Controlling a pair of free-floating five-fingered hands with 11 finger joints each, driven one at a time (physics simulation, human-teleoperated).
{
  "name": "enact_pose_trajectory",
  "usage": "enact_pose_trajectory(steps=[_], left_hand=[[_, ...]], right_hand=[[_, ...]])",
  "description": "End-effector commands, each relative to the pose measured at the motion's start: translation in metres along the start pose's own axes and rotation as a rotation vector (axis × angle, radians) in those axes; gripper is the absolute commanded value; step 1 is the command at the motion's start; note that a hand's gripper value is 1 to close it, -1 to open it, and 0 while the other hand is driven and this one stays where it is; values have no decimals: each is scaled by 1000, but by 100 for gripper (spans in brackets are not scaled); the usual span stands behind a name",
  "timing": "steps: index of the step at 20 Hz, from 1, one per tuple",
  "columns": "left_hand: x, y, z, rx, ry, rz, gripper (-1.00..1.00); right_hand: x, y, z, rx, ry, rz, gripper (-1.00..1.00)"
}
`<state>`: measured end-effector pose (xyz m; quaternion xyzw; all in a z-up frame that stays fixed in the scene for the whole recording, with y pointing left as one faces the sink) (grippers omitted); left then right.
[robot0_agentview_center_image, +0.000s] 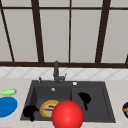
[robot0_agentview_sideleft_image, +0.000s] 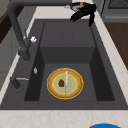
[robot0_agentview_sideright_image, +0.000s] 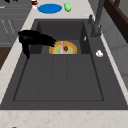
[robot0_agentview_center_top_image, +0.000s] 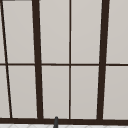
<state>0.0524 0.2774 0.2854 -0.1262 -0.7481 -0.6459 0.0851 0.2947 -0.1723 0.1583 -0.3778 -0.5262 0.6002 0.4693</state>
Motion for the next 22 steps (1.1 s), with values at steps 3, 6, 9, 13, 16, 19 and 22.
enact_pose_trajectory(steps=[3, 6, 9, 13, 16, 19, 22], left_hand=[[0, 0, 0, 0, 0, 0, 0], [0, 0, 0, 0, 0, 0, 0], [0, 0, 0, 0, 0, 0, 0], [0, 0, 0, 0, 0, 0, 0], [0, 0, 0, 0, 0, 0, 0], [0, 0, 0, 0, 0, 0, 0], [0, 0, 0, 0, 0, 0, 0]], right_hand=[[23, -26, -26, -3, -1, 36, -100], [32, -42, -39, -7, 7, 43, -100], [42, -56, -54, 4, 8, 47, -100], [52, -78, -73, 3, 13, 58, -100], [53, -92, -82, -6, 9, 56, -100], [54, -106, -90, -19, 6, 49, -100], [55, -117, -94, -41, 3, 50, -100]])
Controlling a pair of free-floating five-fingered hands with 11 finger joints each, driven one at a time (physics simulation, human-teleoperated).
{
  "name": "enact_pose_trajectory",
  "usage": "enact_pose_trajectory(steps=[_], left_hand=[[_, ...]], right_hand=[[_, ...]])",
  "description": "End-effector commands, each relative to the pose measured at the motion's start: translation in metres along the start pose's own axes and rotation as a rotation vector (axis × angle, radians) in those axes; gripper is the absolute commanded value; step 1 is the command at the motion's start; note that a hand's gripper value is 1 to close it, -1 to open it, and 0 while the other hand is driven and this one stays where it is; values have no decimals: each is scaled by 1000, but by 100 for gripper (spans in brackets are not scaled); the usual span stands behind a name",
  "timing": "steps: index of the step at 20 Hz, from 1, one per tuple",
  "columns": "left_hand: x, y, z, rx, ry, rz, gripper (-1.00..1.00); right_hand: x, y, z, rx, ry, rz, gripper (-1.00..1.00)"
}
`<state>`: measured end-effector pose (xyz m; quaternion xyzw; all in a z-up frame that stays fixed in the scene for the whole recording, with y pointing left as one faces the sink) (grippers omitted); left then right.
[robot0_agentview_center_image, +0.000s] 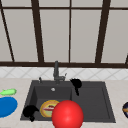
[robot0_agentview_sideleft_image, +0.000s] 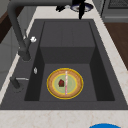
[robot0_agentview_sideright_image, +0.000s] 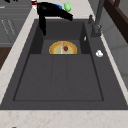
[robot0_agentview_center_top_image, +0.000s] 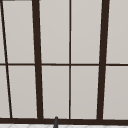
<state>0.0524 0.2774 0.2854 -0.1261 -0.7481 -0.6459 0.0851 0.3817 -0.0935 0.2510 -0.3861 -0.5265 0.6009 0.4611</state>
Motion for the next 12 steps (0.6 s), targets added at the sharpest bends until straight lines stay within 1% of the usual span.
enact_pose_trajectory(steps=[1, 5, 7, 12], left_hand=[[0, 0, 0, 0, 0, 0, 0], [0, 0, 0, 0, 0, 0, 0], [0, 0, 0, 0, 0, 0, 0], [0, 0, 0, 0, 0, 0, 0]], right_hand=[[0, -15, -8, -32, 1, 34, -100], [5, -29, -19, -37, 5, 40, -100], [14, -29, -29, -13, 3, 42, -100], [31, -36, -52, -16, 13, 63, -100]])
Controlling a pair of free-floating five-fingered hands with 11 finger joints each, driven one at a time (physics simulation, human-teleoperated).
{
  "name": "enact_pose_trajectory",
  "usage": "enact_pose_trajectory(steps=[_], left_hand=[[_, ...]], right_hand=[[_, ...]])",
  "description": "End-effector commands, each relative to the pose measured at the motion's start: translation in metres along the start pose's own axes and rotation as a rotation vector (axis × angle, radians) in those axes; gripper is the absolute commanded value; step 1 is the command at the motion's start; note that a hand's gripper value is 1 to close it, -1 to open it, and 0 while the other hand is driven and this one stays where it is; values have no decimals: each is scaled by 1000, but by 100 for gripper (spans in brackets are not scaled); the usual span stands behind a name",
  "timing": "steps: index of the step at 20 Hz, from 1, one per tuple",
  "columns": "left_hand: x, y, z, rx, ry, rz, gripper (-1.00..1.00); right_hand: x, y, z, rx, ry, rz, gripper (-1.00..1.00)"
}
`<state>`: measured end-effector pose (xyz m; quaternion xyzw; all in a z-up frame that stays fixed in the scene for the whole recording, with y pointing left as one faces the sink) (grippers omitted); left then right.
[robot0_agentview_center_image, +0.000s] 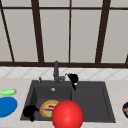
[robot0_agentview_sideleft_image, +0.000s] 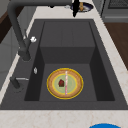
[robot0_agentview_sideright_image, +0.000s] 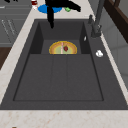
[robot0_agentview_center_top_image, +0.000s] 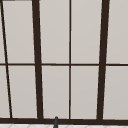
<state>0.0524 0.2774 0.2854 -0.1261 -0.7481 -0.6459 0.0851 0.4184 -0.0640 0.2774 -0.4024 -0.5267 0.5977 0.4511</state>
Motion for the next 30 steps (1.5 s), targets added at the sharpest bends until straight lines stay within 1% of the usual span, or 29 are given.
enact_pose_trajectory(steps=[1, 3, 9, 10, 11, 12, 13, 14, 15, 17, 24, 30], left_hand=[[0, 0, 0, 0, 0, 0, 0], [0, 0, 0, 0, 0, 0, 0], [0, 0, 0, 0, 0, 0, 0], [0, 0, 0, 0, 0, 0, 0], [0, 0, 0, 0, 0, 0, 0], [0, 0, 0, 0, 0, 0, 0], [0, 0, 0, 0, 0, 0, 0], [0, 0, 0, 0, 0, 0, 0], [0, 0, 0, 0, 0, 0, 0], [0, 0, 0, 0, 0, 0, 0], [0, 0, 0, 0, 0, 0, 0], [0, 0, 0, 0, 0, 0, 0]], right_hand=[[17, -5, -18, 12, 3, 42, -100], [24, -9, -30, 22, 6, 46, -100], [36, -28, -55, 25, 10, 49, -100], [41, -23, -66, 61, 4, 39, -100], [44, -25, -72, 85, 2, 27, -100], [45, -25, -78, 97, 2, 23, -100], [42, -27, -85, 85, 12, 7, -100], [46, -23, -91, 91, 7, 27, -100], [44, -21, -94, 113, 3, 29, -100], [42, -17, -106, 160, 1, 17, -100], [35, -10, -137, 297, -2, -36, -100], [27, 0, -163, 436, -1, -81, -100]])
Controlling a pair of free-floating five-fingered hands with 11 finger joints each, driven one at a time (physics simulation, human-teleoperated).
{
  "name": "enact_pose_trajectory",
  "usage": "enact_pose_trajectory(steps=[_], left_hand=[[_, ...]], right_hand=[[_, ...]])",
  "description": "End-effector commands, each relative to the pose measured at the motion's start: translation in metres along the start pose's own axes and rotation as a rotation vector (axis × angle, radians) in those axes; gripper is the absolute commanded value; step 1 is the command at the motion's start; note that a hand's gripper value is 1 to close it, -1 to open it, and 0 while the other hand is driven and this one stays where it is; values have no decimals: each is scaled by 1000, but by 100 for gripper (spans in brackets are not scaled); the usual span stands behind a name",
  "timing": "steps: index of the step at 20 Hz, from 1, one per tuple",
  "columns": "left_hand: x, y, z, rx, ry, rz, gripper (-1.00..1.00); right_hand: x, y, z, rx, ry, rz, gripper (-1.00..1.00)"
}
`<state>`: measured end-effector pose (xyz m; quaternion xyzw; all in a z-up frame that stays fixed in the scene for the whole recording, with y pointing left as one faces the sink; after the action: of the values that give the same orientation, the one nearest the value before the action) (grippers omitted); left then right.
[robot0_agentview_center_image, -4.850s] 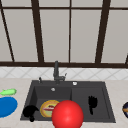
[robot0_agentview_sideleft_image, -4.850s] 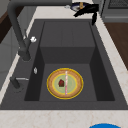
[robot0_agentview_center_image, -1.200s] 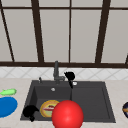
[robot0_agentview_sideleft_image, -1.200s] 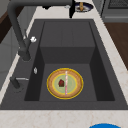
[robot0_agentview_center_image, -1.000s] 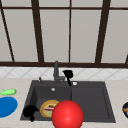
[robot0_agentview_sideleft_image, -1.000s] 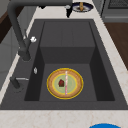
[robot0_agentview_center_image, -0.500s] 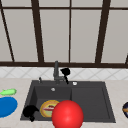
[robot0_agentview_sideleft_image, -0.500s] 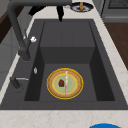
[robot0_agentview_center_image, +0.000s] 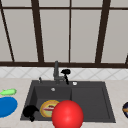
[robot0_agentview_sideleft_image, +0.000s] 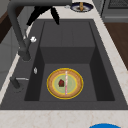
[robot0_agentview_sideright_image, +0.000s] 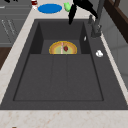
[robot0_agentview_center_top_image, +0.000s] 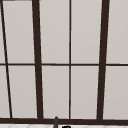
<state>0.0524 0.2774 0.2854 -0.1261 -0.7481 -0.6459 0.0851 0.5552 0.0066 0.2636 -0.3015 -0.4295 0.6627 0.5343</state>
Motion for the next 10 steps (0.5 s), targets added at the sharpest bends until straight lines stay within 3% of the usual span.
enact_pose_trajectory(steps=[1, 10], left_hand=[[0, 0, 0, 0, 0, 0, 0], [0, 0, 0, 0, 0, 0, 0]], right_hand=[[-6, 0, -18, 116, -1, -17, -100], [-17, -7, -60, 342, 12, -64, -100]])
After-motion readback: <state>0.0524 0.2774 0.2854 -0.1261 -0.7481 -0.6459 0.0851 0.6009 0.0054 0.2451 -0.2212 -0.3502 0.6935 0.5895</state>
